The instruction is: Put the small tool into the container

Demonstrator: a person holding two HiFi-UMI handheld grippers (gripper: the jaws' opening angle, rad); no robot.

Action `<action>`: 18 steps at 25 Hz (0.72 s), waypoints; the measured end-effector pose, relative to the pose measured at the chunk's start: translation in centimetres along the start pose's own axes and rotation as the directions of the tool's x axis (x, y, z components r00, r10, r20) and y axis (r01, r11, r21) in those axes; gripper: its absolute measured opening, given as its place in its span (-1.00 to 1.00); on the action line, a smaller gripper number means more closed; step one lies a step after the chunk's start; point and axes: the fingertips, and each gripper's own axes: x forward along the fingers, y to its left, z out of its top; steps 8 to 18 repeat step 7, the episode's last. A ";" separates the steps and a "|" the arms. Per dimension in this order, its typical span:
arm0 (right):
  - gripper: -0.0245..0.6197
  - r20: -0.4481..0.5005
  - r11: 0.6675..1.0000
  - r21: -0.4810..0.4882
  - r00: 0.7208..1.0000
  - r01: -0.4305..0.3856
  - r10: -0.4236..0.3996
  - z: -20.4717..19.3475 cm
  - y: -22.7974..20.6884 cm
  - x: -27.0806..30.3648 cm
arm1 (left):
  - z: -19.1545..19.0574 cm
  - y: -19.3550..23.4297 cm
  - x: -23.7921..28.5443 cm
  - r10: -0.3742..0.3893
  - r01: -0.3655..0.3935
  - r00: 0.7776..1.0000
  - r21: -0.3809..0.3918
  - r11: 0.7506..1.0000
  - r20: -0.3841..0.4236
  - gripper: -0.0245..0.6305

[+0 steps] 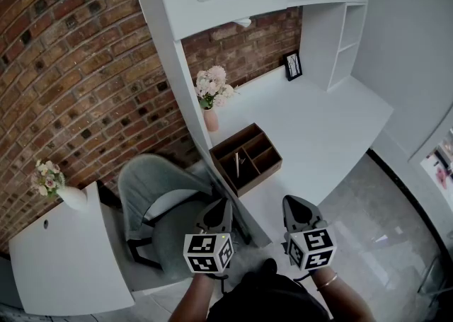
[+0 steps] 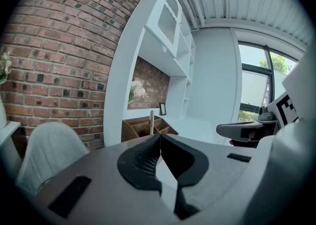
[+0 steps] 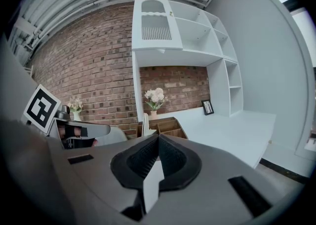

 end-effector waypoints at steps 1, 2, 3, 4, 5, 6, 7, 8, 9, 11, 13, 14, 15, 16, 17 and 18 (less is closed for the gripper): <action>-0.91 0.001 1.000 0.000 1.000 0.000 0.000 0.0 0.0 0.0 | 0.0 0.0 0.0 0.000 0.000 1.000 0.000 1.000 0.000 -0.89; -0.91 0.002 1.000 0.001 1.000 0.000 0.000 0.1 0.1 0.0 | 0.0 0.1 0.0 0.001 -0.001 1.000 -0.001 1.000 0.000 -0.89; -0.91 0.004 1.000 0.002 1.000 -0.001 0.001 0.1 0.1 0.1 | 0.0 0.1 0.0 0.002 -0.002 1.000 -0.001 1.000 0.001 -0.89; -0.91 0.006 1.000 0.003 1.000 -0.002 0.002 0.1 0.1 0.1 | 0.0 0.1 0.0 0.002 -0.002 1.000 -0.001 1.000 0.001 -0.89; -0.91 0.007 1.000 0.003 1.000 -0.002 0.002 0.1 0.1 0.1 | 0.0 0.1 0.1 0.002 -0.002 1.000 -0.001 1.000 0.001 -0.89; -0.91 0.008 1.000 0.003 1.000 -0.003 0.003 0.2 0.2 0.1 | 0.0 0.1 0.1 0.002 -0.002 1.000 -0.001 1.000 0.001 -0.89; -0.91 0.009 1.000 0.003 1.000 -0.005 0.004 0.2 0.2 0.1 | 0.0 0.1 0.1 0.002 -0.002 1.000 -0.001 1.000 0.001 -0.88; -0.91 0.009 1.000 0.003 1.000 -0.005 0.004 0.2 0.2 0.1 | 0.0 0.1 0.1 0.002 -0.002 1.000 -0.001 1.000 0.001 -0.88; -0.91 0.009 1.000 0.003 1.000 -0.005 0.004 0.2 0.2 0.1 | 0.0 0.1 0.1 0.002 -0.002 1.000 -0.001 1.000 0.001 -0.88; -0.91 0.009 1.000 0.003 1.000 -0.005 0.004 0.2 0.2 0.1 | 0.0 0.1 0.1 0.002 -0.002 1.000 -0.001 1.000 0.001 -0.88; -0.91 0.009 1.000 0.003 1.000 -0.005 0.004 0.2 0.2 0.1 | 0.0 0.1 0.1 0.002 -0.002 1.000 -0.001 1.000 0.001 -0.88; -0.91 0.009 1.000 0.003 1.000 -0.005 0.004 0.2 0.2 0.1 | 0.0 0.1 0.1 0.002 -0.002 1.000 -0.001 1.000 0.001 -0.88; -0.91 0.009 1.000 0.003 1.000 -0.005 0.004 0.2 0.2 0.1 | 0.0 0.1 0.1 0.002 -0.002 1.000 -0.001 1.000 0.001 -0.88; -0.91 0.009 1.000 0.003 1.000 -0.005 0.004 0.2 0.2 0.1 | 0.0 0.1 0.1 0.002 -0.002 1.000 -0.001 1.000 0.001 -0.88; -0.91 0.009 1.000 0.003 1.000 -0.005 0.004 0.2 0.2 0.1 | 0.0 0.1 0.1 0.002 -0.002 1.000 -0.001 1.000 0.001 -0.88; -0.91 0.009 1.000 0.003 1.000 -0.005 0.004 0.2 0.2 0.1 | 0.0 0.1 0.1 0.002 -0.002 1.000 -0.001 1.000 0.001 -0.88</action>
